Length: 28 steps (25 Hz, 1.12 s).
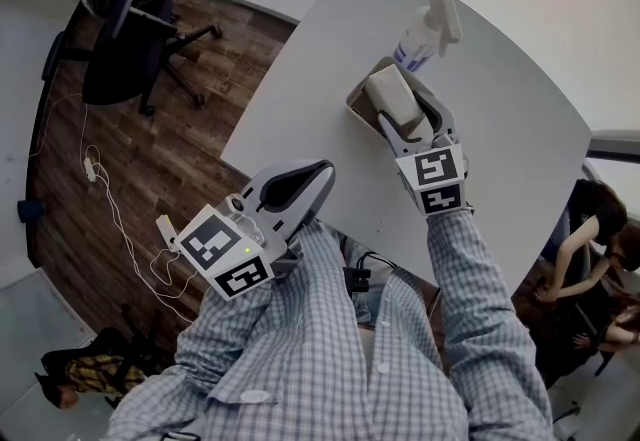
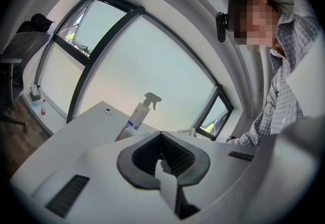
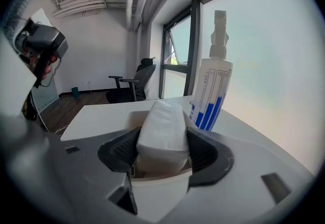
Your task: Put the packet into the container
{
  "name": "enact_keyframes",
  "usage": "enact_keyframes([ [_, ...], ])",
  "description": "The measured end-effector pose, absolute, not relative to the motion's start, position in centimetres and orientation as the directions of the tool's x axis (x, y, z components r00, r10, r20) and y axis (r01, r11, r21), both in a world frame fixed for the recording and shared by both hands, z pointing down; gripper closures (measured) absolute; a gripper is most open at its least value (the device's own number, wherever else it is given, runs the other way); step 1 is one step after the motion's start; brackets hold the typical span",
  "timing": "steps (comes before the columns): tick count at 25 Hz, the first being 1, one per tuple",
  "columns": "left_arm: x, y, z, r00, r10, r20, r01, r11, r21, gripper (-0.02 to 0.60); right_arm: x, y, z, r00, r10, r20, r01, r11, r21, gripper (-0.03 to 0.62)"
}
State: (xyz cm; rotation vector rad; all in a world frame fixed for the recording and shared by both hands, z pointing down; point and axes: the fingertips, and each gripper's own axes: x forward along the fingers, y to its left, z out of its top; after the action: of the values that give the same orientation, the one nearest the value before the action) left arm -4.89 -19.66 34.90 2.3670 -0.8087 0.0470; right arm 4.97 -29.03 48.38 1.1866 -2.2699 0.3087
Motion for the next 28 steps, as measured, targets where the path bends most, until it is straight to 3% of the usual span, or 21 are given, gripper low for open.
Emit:
enact_keyframes([
  [8, -4.8, -19.5, 34.9, 0.812, -0.538, 0.228, -0.562, -0.613, 0.556, 0.575, 4.9, -29.2, 48.3, -0.461, -0.688, 0.560, -0.824, 0.566, 0.017, 0.295],
  [28, -3.4, -18.8, 34.5, 0.838, -0.505, 0.208, -0.528, -0.650, 0.547, 0.575, 6.1, -27.2, 44.5, -0.471, -0.746, 0.470, -0.834, 0.550, 0.037, 0.296],
])
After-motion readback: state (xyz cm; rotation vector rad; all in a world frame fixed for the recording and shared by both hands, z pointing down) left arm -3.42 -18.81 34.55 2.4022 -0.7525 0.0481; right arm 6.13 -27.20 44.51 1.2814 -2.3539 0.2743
